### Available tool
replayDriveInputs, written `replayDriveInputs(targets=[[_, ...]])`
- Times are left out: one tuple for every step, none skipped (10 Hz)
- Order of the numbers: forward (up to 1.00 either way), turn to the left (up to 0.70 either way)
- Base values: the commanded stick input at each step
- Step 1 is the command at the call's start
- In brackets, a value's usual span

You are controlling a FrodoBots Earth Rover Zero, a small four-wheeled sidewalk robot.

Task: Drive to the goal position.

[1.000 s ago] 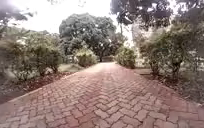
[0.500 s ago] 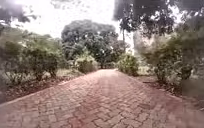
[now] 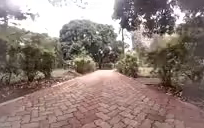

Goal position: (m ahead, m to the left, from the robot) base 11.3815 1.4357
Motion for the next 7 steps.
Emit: replayDriveInputs(targets=[[0.70, -0.32], [0.70, -0.35], [0.70, -0.35], [0.70, -0.35], [0.70, -0.35], [0.70, -0.35], [0.70, -0.35]])
